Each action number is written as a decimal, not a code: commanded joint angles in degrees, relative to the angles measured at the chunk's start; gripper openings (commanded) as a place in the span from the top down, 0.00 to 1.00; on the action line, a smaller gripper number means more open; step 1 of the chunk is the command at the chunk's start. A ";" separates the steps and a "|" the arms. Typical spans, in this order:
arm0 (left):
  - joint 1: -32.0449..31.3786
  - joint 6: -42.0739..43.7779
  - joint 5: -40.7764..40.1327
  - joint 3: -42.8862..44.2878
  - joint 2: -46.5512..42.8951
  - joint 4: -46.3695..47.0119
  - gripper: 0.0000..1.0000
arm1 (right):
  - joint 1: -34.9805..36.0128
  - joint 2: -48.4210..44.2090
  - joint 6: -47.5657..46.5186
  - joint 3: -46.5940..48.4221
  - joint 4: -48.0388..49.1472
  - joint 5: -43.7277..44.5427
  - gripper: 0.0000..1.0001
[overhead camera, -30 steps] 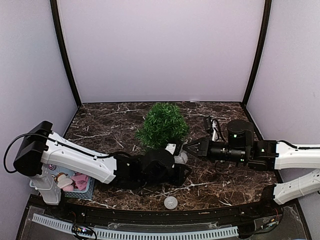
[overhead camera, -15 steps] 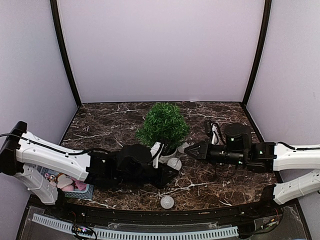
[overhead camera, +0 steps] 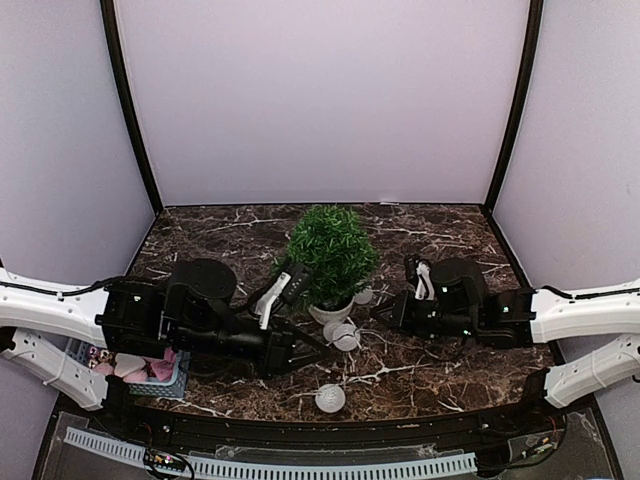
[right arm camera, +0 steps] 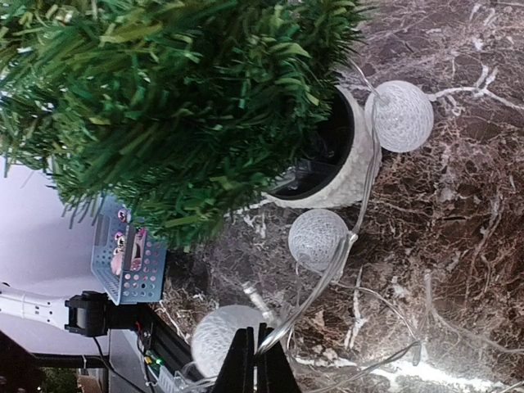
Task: Decorate the small christmas tree
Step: Wrap the side of the string light in the gap of the branches.
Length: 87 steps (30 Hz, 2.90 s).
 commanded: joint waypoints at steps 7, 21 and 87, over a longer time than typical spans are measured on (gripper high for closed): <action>4.35 -1.00 -8.83 0.27 -14.65 -16.25 1.00 | -0.20 0.74 1.25 -0.81 -1.90 3.43 1.00; 19.70 1.51 -28.72 15.70 -18.57 -55.56 1.00 | -0.22 -3.75 0.11 0.19 -7.51 5.96 1.00; 6.24 32.28 4.74 25.13 16.00 -25.02 1.00 | -0.29 0.64 0.15 3.58 3.44 3.83 1.00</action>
